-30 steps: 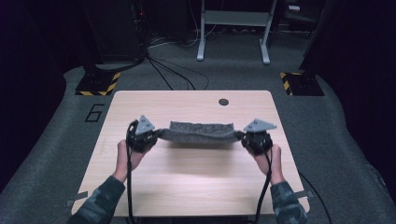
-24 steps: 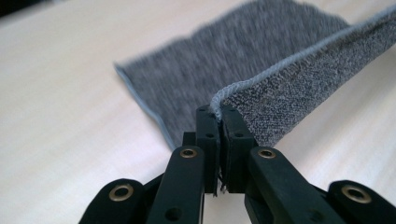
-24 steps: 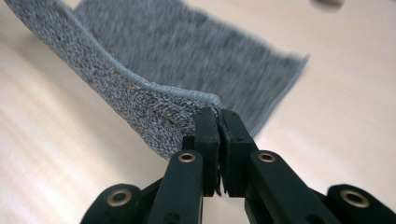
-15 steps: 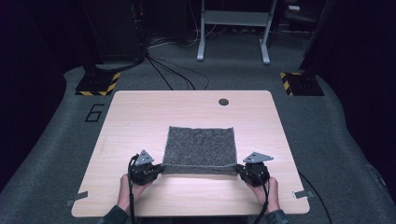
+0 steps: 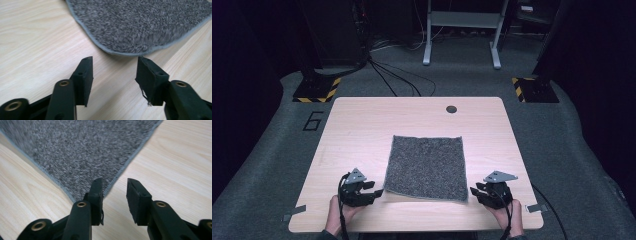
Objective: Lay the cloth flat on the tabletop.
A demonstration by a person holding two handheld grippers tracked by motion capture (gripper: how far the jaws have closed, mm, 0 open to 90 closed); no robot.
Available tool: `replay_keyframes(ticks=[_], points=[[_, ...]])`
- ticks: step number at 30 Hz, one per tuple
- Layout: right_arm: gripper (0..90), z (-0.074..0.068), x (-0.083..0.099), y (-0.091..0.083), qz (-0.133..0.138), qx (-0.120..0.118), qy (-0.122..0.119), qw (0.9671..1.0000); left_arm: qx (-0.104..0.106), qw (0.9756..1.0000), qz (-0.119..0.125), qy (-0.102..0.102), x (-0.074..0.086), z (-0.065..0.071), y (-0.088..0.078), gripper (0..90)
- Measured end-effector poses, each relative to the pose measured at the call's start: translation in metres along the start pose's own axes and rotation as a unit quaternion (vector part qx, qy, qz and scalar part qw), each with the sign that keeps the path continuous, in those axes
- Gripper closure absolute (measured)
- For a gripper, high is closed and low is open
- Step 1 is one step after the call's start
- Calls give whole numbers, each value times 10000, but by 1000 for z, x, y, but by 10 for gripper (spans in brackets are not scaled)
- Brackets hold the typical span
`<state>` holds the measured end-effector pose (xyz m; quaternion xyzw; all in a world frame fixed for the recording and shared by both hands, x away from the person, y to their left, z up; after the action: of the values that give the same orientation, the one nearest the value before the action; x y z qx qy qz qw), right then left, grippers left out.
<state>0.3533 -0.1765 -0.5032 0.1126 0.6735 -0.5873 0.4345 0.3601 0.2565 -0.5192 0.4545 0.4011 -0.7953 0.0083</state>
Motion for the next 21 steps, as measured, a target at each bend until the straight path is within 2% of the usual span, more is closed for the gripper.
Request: replay_keyframes(ticks=[2,3,4,5,6,7,8,9,10,11,12,13,14,15,16,17,18,21], points=[[605,5,-1,-5,62,26,82,9999,-38,10000,85,-27,-2,-3,-6,413],[535,10,-4,-8,68,35,180,9998,-87,9999,56,-14,-4,-5,-9,363],[535,10,-4,-8,68,35,180,9998,-109,9999,118,-11,-6,-6,-10,363],[467,13,-8,-8,99,53,222,9997,-105,9999,105,25,-12,-10,-14,292],[467,13,-8,-8,99,53,222,9997,-105,9999,105,25,-12,-10,-14,272],[396,14,-14,-5,108,111,229,9996,-151,9997,158,47,-16,-13,-13,239],[396,14,-14,-5,108,111,229,9996,-194,9997,169,36,-20,-14,-12,239],[284,13,-20,0,85,132,218,9996,-194,9997,115,34,-24,-16,-11,197],[284,13,-20,0,85,132,218,9996,-214,9997,140,29,-27,-18,-8,197],[212,9,-25,8,-8,183,187,9997,-193,9997,112,27,-30,-20,-5,157],[185,6,-28,12,-24,176,179,9997,-312,9995,60,61,-36,-22,4,152],[170,5,-29,17,-2,164,133,9998,-312,9995,60,61,-36,-22,4,148],[170,5,-29,17,-2,164,133,9998,-342,9993,-21,128,-39,-22,11,148],[135,-1,-34,28,-88,247,110,9996,-498,9985,-103,194,-42,-23,22,139],[120,-2,-36,33,-67,293,61,9995,-498,9985,-103,194,-42,-23,22,134],[91,-6,-38,40,-173,355,127,9991,-566,9980,-169,242,-44,-23,29,128],[75,-7,-39,47,-201,408,57,9989,-646,9974,-238,234,-45,-23,37,124],[38,-9,-41,62,-350,587,18,9977,-764,9961,-364,264,-47,-25,45,117]])
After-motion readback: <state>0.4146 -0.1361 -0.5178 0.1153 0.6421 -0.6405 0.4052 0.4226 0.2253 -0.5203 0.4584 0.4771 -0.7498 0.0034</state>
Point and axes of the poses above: each handheld gripper's, and its own axes: y roughly forward along the jaws, x roughly out of its underside, z roughly to its right, the point moved 3 cm from there along y, roughly forward along the jaws, and after that the axes turned 11 degrees about x, right-handed, at the moved point
